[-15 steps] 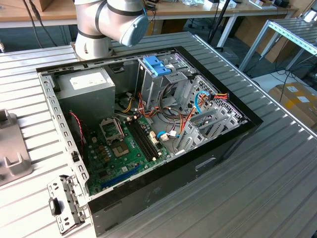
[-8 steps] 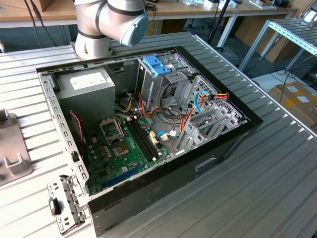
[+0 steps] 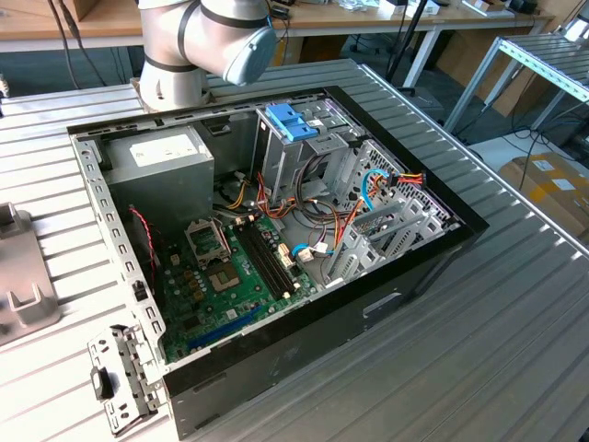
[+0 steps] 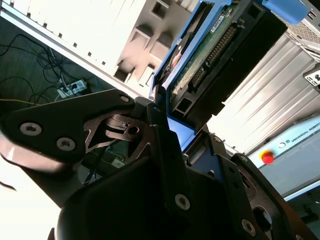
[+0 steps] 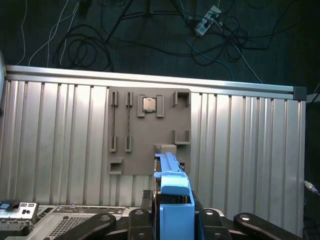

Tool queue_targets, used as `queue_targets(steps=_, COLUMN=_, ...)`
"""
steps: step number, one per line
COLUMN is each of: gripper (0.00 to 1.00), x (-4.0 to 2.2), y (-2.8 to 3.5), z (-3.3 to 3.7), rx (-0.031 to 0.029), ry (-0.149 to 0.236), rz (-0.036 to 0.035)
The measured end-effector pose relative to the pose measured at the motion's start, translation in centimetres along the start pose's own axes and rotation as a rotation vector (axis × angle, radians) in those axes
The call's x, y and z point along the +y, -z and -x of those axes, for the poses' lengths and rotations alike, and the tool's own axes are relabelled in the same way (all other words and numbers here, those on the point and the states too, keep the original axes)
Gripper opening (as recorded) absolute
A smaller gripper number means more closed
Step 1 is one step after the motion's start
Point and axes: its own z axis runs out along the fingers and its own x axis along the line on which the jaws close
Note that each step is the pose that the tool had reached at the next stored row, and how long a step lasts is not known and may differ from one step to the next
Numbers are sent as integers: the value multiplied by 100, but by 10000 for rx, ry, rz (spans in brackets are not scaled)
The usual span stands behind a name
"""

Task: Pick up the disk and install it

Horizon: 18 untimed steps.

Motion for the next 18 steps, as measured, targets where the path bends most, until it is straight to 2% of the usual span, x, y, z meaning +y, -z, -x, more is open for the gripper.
queue_targets(steps=5, gripper=37, x=-52, y=-3, z=-3, rx=-1, ry=-1, rz=4)
queue_targets(steps=9, gripper=37, x=-121, y=-6, z=-7, rx=-1, ry=-1, rz=11)
queue_targets(steps=18, gripper=37, x=-208, y=-11, z=-14, rx=-1, ry=-1, rz=20)
